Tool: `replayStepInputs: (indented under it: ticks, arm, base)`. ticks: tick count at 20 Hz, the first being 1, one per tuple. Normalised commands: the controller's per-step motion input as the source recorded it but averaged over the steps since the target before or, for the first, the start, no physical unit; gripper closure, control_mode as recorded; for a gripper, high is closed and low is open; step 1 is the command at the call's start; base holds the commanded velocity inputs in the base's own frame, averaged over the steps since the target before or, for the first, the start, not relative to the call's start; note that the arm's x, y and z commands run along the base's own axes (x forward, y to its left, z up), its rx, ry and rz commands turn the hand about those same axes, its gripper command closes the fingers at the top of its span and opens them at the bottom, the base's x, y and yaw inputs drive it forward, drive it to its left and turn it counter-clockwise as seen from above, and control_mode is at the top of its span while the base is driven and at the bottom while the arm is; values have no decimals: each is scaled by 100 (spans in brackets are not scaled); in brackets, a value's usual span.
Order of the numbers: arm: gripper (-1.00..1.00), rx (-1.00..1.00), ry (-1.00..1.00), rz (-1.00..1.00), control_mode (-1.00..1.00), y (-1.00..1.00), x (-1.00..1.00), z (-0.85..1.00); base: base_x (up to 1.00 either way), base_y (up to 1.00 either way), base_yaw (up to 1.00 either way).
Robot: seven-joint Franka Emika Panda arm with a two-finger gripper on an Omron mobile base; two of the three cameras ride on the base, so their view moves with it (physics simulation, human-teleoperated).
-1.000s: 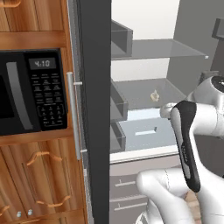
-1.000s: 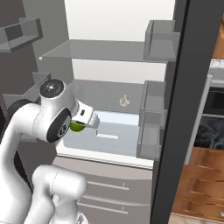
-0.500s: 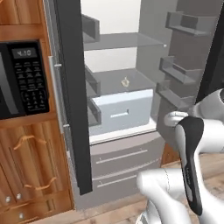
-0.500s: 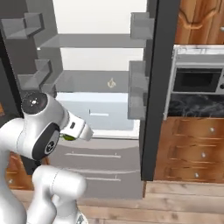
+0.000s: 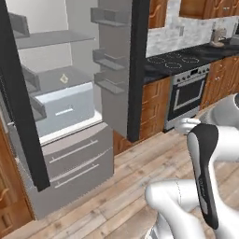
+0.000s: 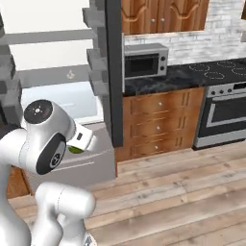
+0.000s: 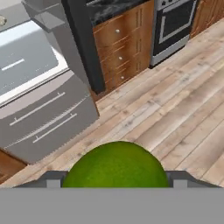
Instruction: Grab the lime and garlic from the fridge, place them in the blender, close the lid, and turn on the blender to create a marinade.
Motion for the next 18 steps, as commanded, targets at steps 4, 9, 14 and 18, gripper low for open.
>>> replayStepInputs:
  ticks: [4, 9, 14, 18]
  arm:
    - [100, 0, 0, 0, 100, 0, 0, 0]
    - [100, 0, 0, 0, 100, 0, 0, 0]
    - [100, 0, 0, 0, 100, 0, 0, 0]
    - [100, 0, 0, 0, 100, 0, 0, 0]
  base:
    - [-47, -1, -79]
    - [32, -14, -70]
    - [100, -44, -41]
    - [100, -58, -26]
